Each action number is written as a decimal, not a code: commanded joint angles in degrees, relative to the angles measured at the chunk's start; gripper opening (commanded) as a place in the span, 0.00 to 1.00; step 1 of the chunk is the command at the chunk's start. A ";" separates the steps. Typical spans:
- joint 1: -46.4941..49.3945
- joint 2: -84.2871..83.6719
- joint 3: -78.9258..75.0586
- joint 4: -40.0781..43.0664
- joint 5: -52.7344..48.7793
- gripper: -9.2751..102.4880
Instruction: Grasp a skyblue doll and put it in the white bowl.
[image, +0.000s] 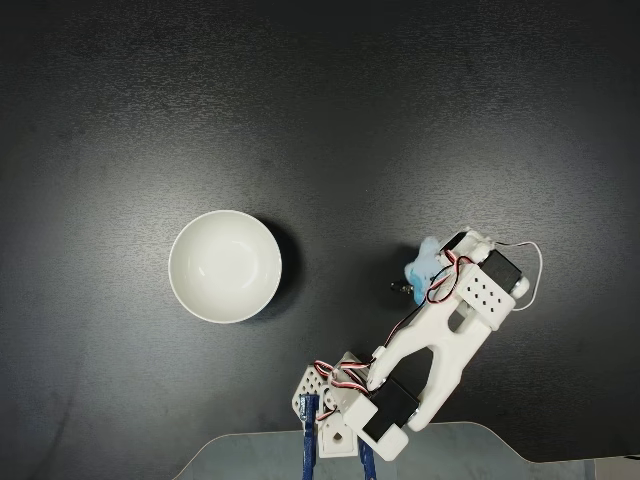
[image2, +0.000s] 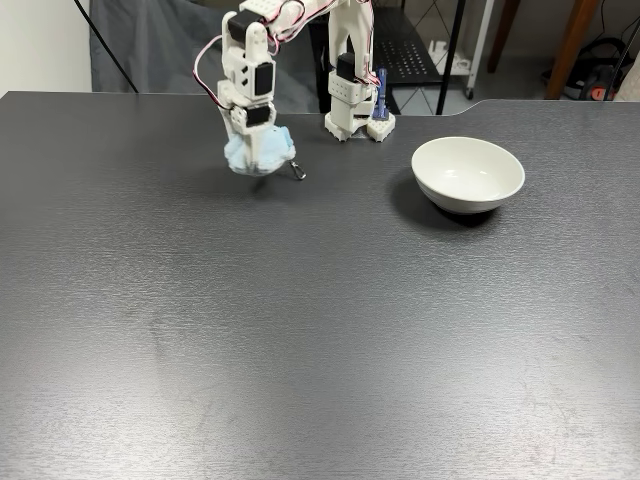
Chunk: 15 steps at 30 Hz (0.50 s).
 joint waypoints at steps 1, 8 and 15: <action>0.53 10.72 -6.86 0.44 9.05 0.07; -11.51 21.45 -6.15 12.74 15.29 0.07; -35.60 28.65 -6.94 20.65 27.16 0.07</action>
